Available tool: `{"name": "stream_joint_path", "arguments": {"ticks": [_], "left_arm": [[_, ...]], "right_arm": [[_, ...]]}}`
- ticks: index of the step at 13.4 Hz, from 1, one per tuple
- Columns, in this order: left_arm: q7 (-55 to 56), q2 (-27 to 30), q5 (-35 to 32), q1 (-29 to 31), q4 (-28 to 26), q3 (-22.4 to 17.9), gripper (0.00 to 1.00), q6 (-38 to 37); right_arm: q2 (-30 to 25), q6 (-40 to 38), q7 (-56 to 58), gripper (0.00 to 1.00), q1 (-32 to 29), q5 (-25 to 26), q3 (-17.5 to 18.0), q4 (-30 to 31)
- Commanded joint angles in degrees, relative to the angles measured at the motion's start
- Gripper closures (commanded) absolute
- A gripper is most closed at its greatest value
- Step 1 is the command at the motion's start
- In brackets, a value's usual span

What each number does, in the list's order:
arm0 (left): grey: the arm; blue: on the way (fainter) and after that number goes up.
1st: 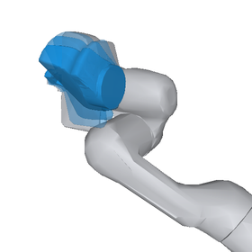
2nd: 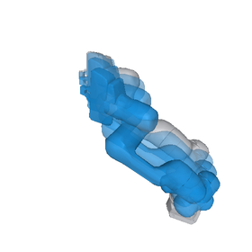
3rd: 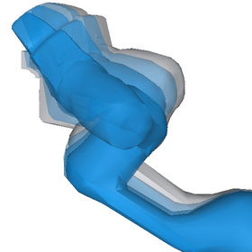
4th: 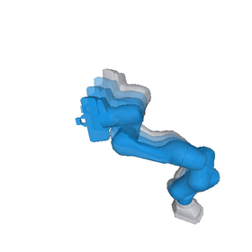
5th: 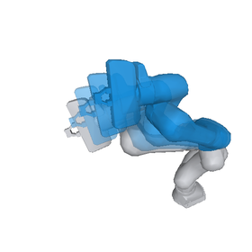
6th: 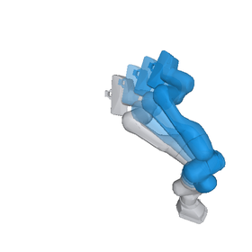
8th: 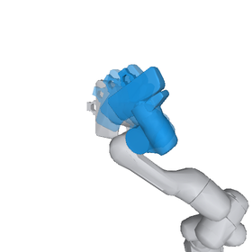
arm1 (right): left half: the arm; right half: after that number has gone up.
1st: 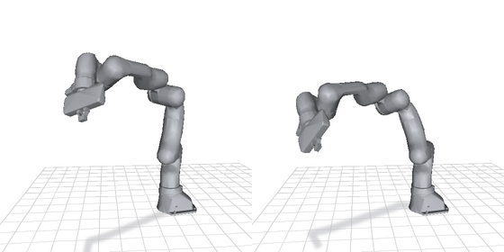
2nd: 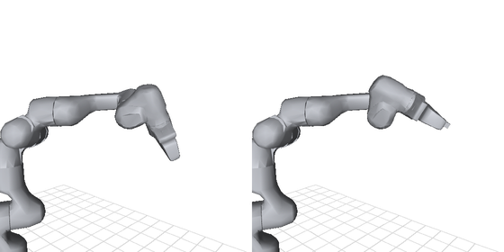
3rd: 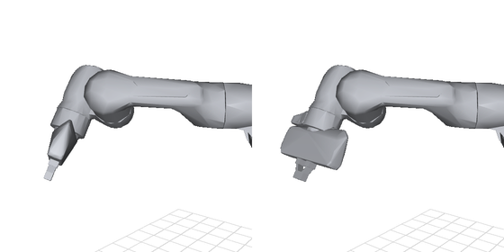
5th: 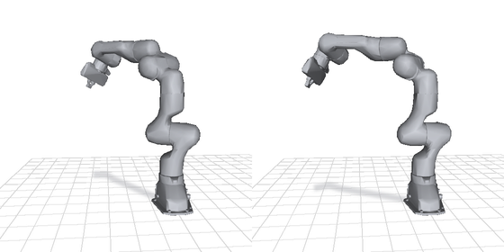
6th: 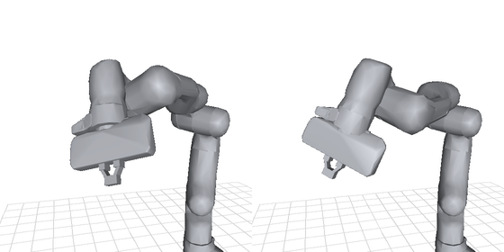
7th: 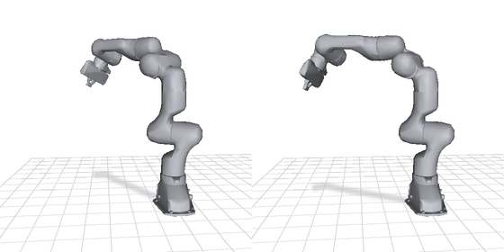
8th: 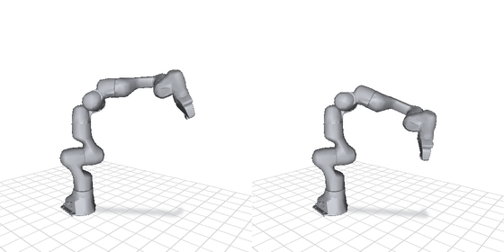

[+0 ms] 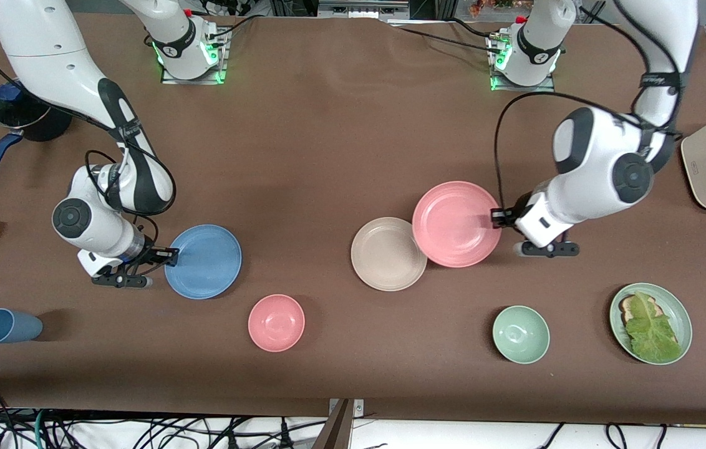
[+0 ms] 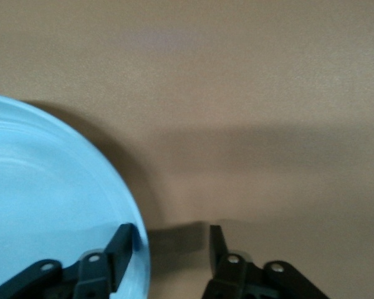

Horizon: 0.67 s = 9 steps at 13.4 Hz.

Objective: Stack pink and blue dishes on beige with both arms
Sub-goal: 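Carry the pink plate onto the beige plate with the left gripper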

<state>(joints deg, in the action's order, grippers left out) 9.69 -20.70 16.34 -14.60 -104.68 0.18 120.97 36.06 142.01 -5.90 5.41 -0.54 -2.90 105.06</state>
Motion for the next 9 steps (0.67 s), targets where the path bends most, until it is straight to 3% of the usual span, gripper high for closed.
{"name": "stream_joint_path", "arguments": {"ticks": [1,5,9], "left_arm": [[6.54,-3.99,-1.75,-3.93,2.82,-0.71,1.0,3.03],[15.34,-6.81,-2.36,-9.2,2.91,-0.71,1.0,6.9],[23.08,-10.58,-5.18,-13.08,4.14,-0.8,1.0,11.91]], "right_arm": [[-0.11,0.11,-0.26,0.53,-0.05,-0.25,0.35,0.14],[-0.11,0.02,-0.34,0.63,-0.05,-0.34,0.44,0.14],[-0.11,0.02,-0.26,0.81,-0.05,-0.34,0.53,0.05]]}}
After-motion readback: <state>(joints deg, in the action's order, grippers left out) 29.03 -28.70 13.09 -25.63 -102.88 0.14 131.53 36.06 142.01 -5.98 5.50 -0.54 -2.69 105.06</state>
